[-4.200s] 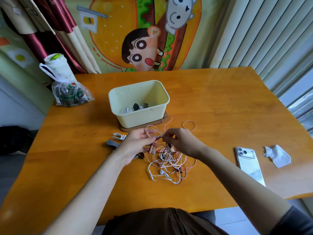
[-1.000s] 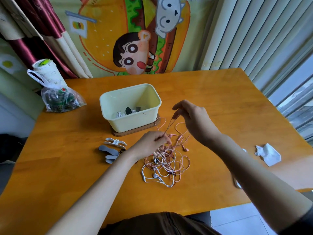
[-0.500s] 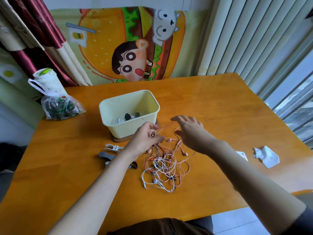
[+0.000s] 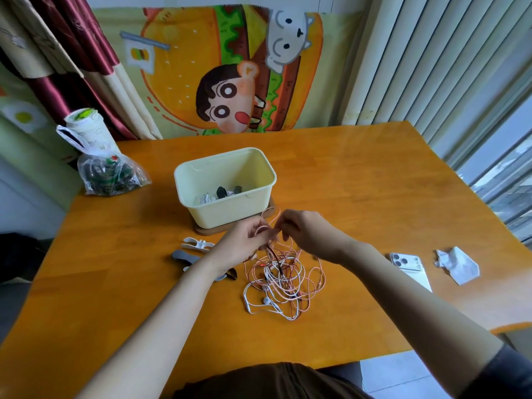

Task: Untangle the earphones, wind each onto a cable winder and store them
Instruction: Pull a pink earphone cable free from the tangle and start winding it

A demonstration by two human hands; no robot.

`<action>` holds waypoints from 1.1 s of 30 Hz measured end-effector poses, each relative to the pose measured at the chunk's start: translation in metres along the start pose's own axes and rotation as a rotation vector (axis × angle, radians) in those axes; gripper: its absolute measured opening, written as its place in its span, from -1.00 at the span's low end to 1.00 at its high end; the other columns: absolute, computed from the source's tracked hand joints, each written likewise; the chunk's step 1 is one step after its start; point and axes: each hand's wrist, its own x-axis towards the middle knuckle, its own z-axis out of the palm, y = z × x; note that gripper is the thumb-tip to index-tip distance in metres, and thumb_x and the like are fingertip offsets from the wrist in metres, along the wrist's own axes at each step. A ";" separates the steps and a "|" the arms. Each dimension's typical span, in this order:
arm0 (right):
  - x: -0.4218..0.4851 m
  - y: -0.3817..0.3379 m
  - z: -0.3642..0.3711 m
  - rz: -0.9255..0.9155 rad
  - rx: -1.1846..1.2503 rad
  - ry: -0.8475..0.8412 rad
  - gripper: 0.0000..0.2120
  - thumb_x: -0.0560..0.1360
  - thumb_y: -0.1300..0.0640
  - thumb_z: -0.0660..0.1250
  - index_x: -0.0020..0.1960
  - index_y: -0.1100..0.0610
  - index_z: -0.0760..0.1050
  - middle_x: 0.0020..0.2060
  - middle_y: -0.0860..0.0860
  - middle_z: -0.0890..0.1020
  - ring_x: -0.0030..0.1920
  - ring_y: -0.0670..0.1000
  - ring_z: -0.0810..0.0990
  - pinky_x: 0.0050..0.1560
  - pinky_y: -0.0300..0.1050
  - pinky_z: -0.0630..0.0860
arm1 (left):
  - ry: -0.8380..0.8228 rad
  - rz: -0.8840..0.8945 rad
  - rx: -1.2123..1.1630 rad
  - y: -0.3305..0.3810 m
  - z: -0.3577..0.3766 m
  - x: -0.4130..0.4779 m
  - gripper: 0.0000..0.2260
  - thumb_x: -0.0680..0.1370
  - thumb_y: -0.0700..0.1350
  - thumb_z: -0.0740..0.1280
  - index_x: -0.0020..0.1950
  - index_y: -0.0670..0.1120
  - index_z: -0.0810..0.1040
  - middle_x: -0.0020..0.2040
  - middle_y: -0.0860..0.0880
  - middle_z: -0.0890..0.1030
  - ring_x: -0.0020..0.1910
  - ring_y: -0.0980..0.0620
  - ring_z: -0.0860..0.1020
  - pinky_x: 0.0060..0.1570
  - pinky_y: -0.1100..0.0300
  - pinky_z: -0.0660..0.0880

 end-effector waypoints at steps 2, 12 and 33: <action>0.000 0.000 0.000 0.047 -0.002 0.024 -0.80 0.59 0.26 0.14 0.03 0.23 0.54 -0.24 -0.02 0.53 -0.43 -0.18 0.42 -0.42 -0.41 0.35 | 0.084 0.012 -0.007 -0.005 0.001 0.000 -0.82 0.63 -0.12 0.21 0.00 -0.09 0.61 -0.11 -0.15 0.64 -0.13 0.08 0.54 -0.05 0.22 0.46; 0.007 0.002 0.009 0.150 0.076 0.219 -0.79 0.56 0.12 0.25 -0.04 0.23 0.59 -0.30 0.07 0.63 -0.39 -0.01 0.53 -0.39 -0.15 0.41 | 0.548 0.048 -0.253 -0.002 0.002 0.000 -0.74 0.67 -0.14 0.12 -0.07 0.00 0.57 -0.05 0.00 0.66 0.03 0.01 0.61 0.03 0.14 0.54; -0.001 -0.005 0.011 0.186 0.250 0.314 -0.83 0.56 0.19 0.17 -0.15 0.18 0.48 -0.34 0.04 0.62 -0.40 -0.04 0.50 -0.43 -0.24 0.38 | 0.222 -0.067 -0.192 0.006 0.013 -0.009 -0.87 0.60 -0.12 0.27 -0.05 -0.06 0.61 -0.16 0.01 0.68 -0.15 0.05 0.59 -0.02 0.13 0.50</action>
